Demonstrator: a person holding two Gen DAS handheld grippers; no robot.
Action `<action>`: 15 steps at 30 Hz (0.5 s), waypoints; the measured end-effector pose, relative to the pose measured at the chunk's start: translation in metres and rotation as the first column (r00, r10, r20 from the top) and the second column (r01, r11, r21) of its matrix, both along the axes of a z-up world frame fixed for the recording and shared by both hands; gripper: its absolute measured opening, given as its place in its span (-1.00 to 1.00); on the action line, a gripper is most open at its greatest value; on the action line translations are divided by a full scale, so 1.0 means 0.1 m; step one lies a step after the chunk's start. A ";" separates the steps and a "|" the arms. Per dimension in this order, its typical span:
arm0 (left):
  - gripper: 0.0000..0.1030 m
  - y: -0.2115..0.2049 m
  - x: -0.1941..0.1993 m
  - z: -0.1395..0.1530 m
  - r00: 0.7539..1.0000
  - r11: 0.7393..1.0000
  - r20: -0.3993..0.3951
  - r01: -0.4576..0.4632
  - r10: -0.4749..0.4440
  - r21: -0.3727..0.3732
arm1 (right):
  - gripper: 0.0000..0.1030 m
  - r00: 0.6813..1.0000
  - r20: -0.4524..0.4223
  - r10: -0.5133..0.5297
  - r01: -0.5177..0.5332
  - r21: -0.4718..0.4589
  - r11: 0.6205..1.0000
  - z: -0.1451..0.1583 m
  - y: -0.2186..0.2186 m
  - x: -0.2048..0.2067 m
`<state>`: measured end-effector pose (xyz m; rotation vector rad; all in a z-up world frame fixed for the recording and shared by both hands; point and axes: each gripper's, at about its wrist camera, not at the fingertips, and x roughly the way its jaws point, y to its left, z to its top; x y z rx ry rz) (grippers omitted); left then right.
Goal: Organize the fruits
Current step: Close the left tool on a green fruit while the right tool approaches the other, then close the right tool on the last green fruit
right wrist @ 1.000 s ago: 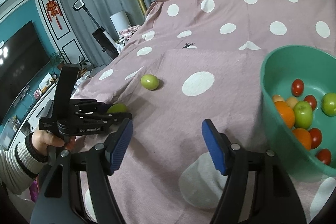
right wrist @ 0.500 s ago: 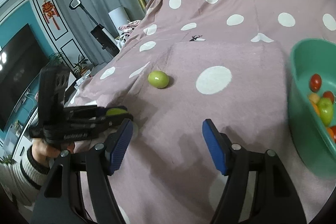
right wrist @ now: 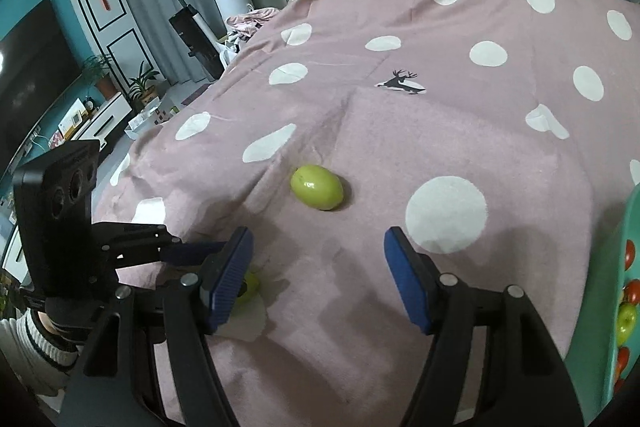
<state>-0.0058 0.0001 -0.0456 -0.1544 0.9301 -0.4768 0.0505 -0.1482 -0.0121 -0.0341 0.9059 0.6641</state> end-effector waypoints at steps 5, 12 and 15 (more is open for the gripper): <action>-0.21 0.02 -0.01 0.00 0.998 0.999 -0.061 0.015 -0.017 -0.033 | 0.33 1.000 -0.019 -0.011 0.012 0.035 0.999 -0.06 -0.04 -0.01; -0.03 -0.12 -0.06 0.02 0.996 0.995 -0.066 0.061 -0.055 0.083 | 0.34 1.000 -0.026 -0.008 0.010 0.077 0.997 -0.09 -0.13 -0.04; -0.09 -0.16 -0.06 -0.01 0.996 0.989 -0.054 0.077 -0.070 0.126 | 0.34 1.000 -0.027 -0.007 0.010 0.093 0.996 -0.10 -0.15 -0.04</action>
